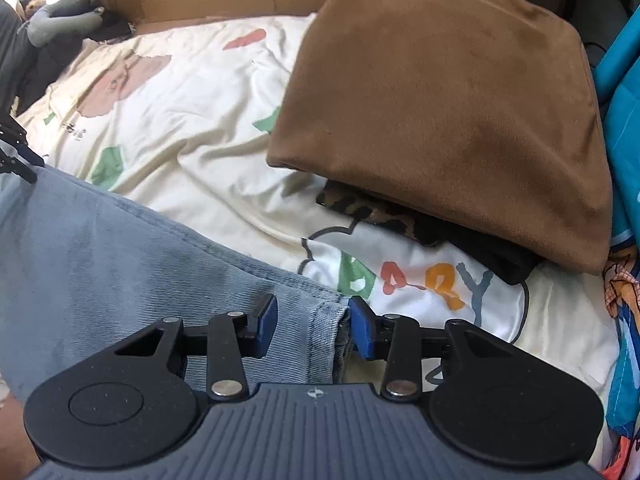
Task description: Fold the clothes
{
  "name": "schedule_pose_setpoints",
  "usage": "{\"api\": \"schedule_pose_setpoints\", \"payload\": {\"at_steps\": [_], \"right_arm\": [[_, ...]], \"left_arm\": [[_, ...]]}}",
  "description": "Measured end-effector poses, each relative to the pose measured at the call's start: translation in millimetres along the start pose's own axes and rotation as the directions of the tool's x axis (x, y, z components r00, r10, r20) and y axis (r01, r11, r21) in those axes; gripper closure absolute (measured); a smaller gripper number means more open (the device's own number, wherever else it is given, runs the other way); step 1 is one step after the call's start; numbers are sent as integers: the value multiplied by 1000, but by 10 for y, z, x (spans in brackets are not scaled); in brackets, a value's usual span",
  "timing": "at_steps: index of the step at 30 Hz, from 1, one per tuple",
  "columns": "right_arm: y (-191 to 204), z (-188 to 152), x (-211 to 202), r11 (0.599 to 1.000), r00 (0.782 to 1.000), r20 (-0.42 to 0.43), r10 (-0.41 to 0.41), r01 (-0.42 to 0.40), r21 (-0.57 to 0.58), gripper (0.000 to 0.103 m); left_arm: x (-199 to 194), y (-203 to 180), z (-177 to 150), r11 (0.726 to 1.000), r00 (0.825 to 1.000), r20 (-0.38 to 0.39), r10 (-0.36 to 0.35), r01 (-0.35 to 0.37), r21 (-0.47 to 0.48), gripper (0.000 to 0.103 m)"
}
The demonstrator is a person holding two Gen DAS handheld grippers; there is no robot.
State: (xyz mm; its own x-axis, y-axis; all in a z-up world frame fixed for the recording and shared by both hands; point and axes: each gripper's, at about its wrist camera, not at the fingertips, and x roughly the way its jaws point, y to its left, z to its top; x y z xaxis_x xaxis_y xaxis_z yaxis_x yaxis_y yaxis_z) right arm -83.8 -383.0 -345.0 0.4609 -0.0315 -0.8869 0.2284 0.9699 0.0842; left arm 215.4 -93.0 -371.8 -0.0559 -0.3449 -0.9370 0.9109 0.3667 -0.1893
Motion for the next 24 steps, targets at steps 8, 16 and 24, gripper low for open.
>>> {"api": "schedule_pose_setpoints", "payload": {"at_steps": [8,16,24], "right_arm": [[-78,56,39,1000,999,-32,4,-4,10,91],[-50,72,-153,998,999,37,-33,31,51,92],[-29,129,-224,991,992,102,-77,65,116,93]], "left_arm": [[22,-11,30,999,1000,18,21,-21,40,101],[-242,-110,-79,996,994,99,49,-56,67,102],[-320,-111,-101,996,988,139,72,-80,50,103]]}}
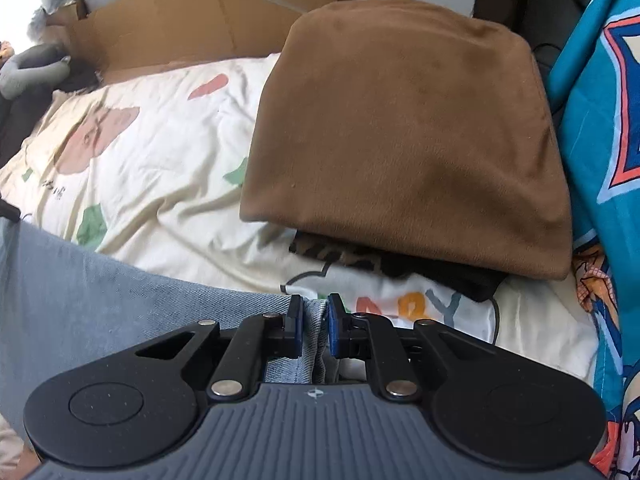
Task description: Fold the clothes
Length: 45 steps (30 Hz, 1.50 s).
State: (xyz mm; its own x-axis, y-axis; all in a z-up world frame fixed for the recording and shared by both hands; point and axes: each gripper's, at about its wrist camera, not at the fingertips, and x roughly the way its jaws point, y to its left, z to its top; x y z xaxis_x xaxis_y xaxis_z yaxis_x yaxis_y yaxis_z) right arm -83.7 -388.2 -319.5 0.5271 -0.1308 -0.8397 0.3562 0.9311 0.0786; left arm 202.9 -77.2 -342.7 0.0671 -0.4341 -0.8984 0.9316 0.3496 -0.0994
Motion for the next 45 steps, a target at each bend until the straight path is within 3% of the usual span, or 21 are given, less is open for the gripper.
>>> {"api": "schedule_pose_setpoints", "payload": {"at_steps": [11,13,18,25,33,37,41,45], "right_arm": [[-11,-112,467,1000,997,-71,-28,28,9,91],[-14,-116,525,999,996,-78,-38,40,27,87],[-141,-78,359,984,996,-88,-21,37,177,64],[-193,-373,-168,968,998,-55,-11,24,250,62],[-76,-973,-478,942,992,-125,1,41,334,62],[-50,-1319,-615,897,991,-130,12,47,439,62],[43,-1553,-718,855,994,-105,30,29,518,62],[111,-1687,-737,824,996,-80,39,13,566,62]], "left_arm": [[381,31,-93,998,999,-22,41,-42,-38,103],[470,49,-119,996,998,-22,66,-68,-60,103],[459,124,-37,989,996,-28,90,-92,-114,103],[68,181,12,979,991,-7,133,-133,-155,100],[-512,174,-108,950,975,-16,219,-217,-226,96],[-817,103,-244,933,964,-27,265,-263,-247,95],[-1105,-11,-417,924,957,-35,288,-287,-254,81],[-1382,-93,-597,897,947,-40,320,-316,-310,76]]}}
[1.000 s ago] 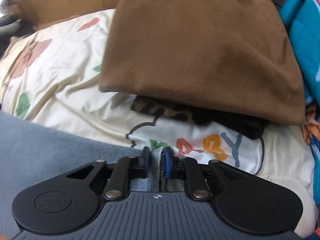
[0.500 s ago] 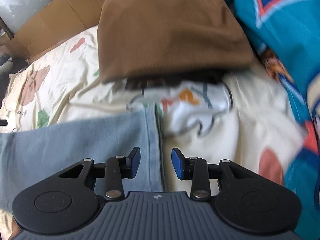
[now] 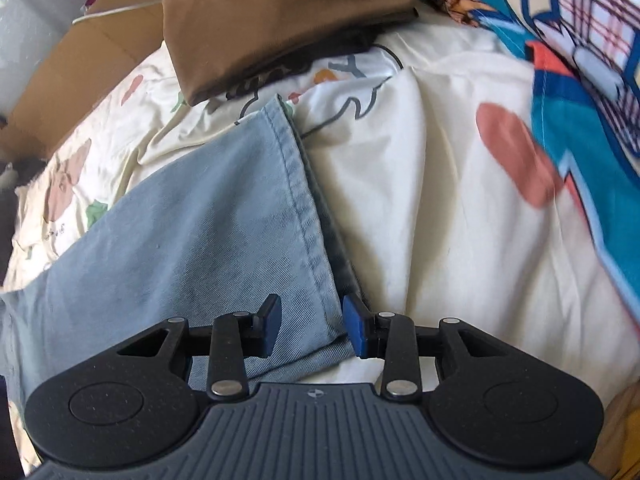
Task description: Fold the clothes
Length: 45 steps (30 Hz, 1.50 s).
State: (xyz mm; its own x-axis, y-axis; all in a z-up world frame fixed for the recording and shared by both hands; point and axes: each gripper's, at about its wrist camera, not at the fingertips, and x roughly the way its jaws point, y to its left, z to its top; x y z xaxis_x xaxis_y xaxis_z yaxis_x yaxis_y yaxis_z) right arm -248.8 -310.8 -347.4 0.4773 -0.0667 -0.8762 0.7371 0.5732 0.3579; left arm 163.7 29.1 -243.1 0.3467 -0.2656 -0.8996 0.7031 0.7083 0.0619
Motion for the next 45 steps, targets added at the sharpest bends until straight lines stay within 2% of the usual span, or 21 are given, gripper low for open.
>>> {"api": "schedule_pose_setpoints", "payload": {"at_steps": [2,6,10,17,19,20,21,23,25,31,34,37,39,41,45], "right_arm": [[-30,-50,5,999,1000,2,12,-12,36,62],[-112,-151,57,991,999,19,35,-37,128,62],[-181,-220,164,975,999,32,41,-47,217,62],[-325,-300,331,919,995,62,81,-99,383,65],[-384,-334,334,895,991,89,98,-127,429,71],[-415,-350,335,881,989,104,106,-142,451,89],[-448,-362,337,871,987,118,113,-155,466,94],[-492,-387,343,858,983,128,134,-180,482,97],[-467,-381,304,872,984,122,132,-174,458,97],[-510,-427,208,881,988,89,122,-150,450,98],[-548,-452,309,881,990,57,128,-140,452,97],[-560,-454,324,877,988,43,148,-151,456,87],[-566,-462,273,885,987,53,151,-158,437,56],[-640,-508,237,873,982,80,169,-187,451,54],[-835,-595,272,814,968,128,217,-252,524,54]], "left_arm": [[-115,38,-101,999,1000,2,20,-20,-36,70],[-292,86,-364,994,998,-20,57,-58,-92,70],[-453,132,-653,988,995,-53,83,-89,-125,65],[-754,312,-1010,967,985,-90,146,-161,-199,64],[-843,341,-1102,960,983,-91,157,-174,-221,63],[-876,352,-1147,957,983,-93,161,-179,-229,63],[-903,363,-1189,954,981,-97,165,-184,-238,63],[-939,383,-1265,948,979,-109,174,-196,-250,63],[-959,391,-1307,944,977,-115,180,-205,-259,63],[-965,302,-1362,943,980,-106,171,-194,-269,63],[-926,228,-1351,951,982,-109,157,-180,-252,63],[-905,172,-1321,959,982,-112,150,-172,-225,63],[-902,166,-1304,959,982,-113,153,-175,-224,63],[-896,186,-1295,955,980,-118,158,-182,-235,63],[-890,218,-1286,950,977,-131,170,-198,-244,63]]}}
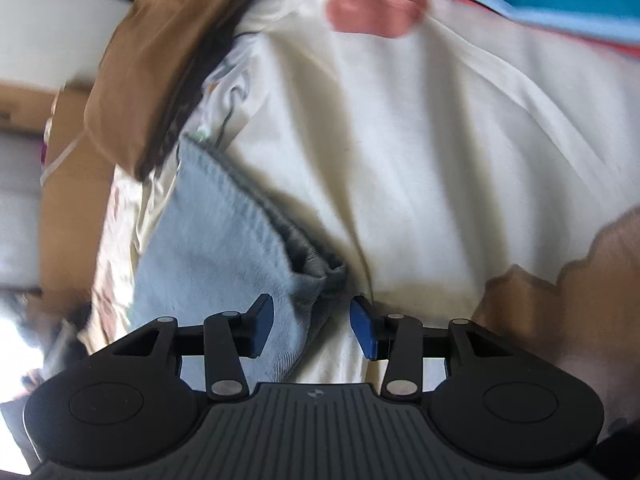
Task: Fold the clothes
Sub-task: 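Hold the folded jeans edge with the right gripper and pull it straight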
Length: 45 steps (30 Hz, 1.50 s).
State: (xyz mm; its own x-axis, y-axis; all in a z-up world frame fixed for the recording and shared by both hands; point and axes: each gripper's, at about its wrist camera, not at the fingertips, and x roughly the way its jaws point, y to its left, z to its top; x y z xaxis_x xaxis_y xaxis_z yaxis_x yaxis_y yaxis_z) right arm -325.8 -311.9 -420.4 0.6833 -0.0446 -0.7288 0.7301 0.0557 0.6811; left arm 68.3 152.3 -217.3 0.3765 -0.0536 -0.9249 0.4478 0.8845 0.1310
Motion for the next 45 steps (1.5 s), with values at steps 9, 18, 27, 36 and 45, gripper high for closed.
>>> {"api": "schedule_pose_setpoints", "payload": {"at_steps": [9,18,27,36,45], "right_arm": [[-122,52,132,992,994,23,104,-106,71,53],[223,182,-85,968,973,-38,229,-232,-92,54],[262,336,243,982,981,-159,108,-131,-139,54],[220,477,308,959,952,-195,235,-260,-114,54],[309,685,622,962,945,-281,167,-218,-162,54]], "left_arm": [[20,33,-46,1000,999,-40,23,-23,-2,63],[78,-74,-27,1000,998,-53,20,-20,10,62],[87,-259,55,998,998,-57,16,-12,69,60],[80,-208,32,997,996,-83,45,-40,65,60],[219,-226,4,997,991,-126,52,-45,59,60]]}}
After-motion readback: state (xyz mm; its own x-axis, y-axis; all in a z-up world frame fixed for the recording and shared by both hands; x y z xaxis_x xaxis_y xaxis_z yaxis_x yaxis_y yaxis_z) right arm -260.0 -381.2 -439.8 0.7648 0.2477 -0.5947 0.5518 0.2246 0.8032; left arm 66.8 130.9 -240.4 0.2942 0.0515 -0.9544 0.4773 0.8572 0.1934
